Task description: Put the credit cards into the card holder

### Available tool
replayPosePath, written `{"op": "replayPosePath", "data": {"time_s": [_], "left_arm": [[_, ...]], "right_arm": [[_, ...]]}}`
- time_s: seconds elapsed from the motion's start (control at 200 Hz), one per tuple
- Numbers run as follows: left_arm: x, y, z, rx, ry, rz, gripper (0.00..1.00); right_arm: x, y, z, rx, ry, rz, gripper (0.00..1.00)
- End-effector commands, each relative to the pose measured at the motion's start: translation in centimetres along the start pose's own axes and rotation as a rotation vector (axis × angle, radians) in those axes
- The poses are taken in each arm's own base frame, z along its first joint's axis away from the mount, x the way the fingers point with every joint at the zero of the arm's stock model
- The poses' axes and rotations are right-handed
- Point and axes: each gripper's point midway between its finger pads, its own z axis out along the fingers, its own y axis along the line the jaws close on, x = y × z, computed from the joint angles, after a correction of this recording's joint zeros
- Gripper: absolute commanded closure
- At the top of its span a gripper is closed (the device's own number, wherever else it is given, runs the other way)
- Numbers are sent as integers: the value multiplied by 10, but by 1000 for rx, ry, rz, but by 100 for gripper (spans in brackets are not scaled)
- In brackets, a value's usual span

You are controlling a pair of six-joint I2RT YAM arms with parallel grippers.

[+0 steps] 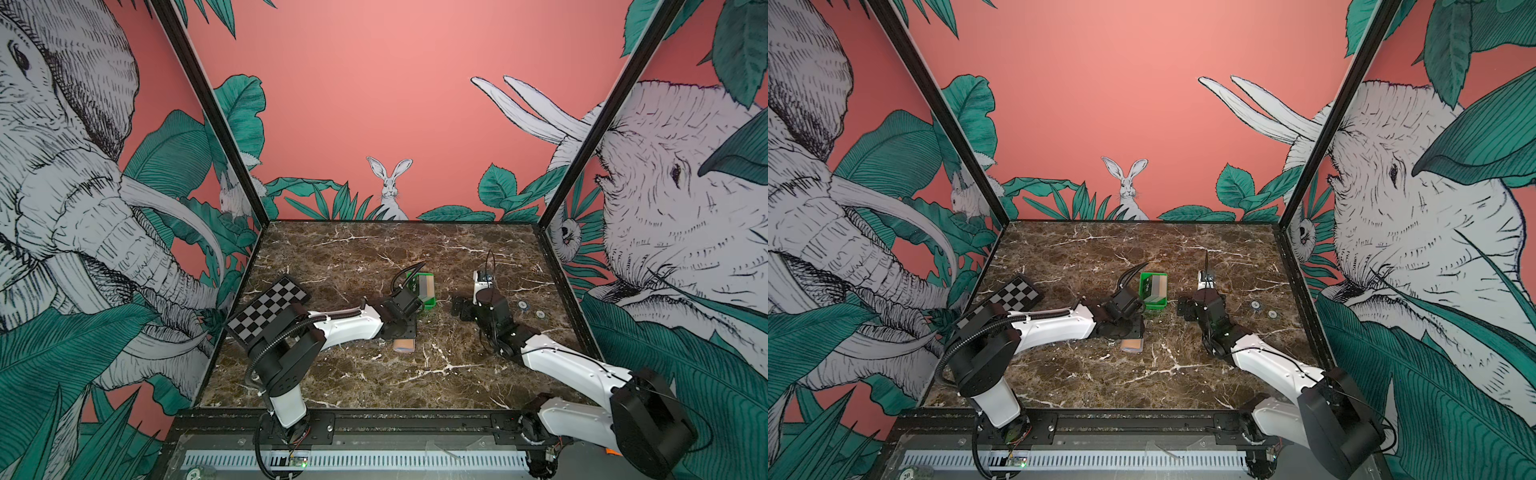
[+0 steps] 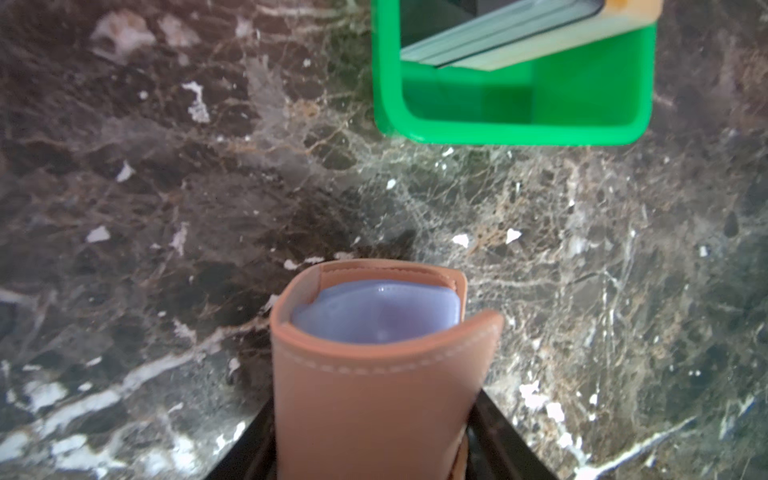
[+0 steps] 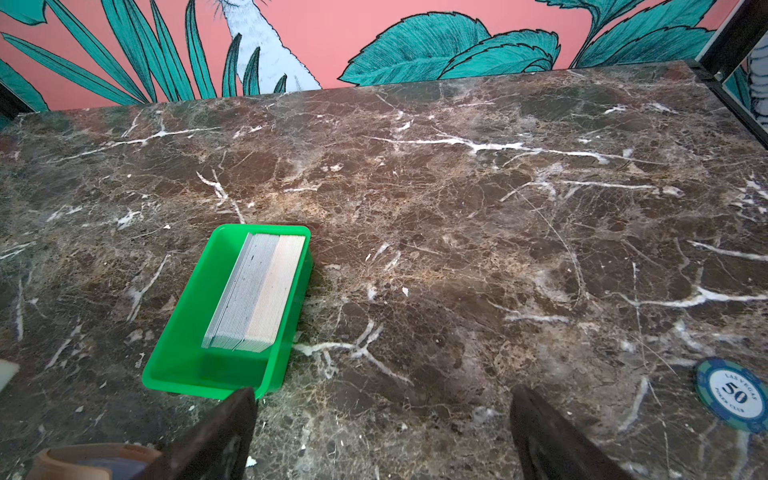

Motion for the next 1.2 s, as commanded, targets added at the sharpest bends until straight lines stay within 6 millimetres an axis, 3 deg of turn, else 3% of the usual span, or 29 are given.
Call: {"op": "replayPosePath", "data": {"time_s": [0.0, 0.22, 0.775, 1.195], "left_arm": [[-8, -12, -1, 19, -44, -54, 42], [-12, -19, 1, 24, -49, -60, 33], [-19, -20, -16, 35, -74, -42, 1], [-24, -12, -60, 85, -174, -36, 1]], "right_arm": [[-21, 6, -5, -10, -57, 6, 7], [-23, 5, -6, -8, -61, 5, 6], [-24, 6, -8, -11, -66, 8, 7], [-30, 11, -13, -53, -99, 14, 5]]}}
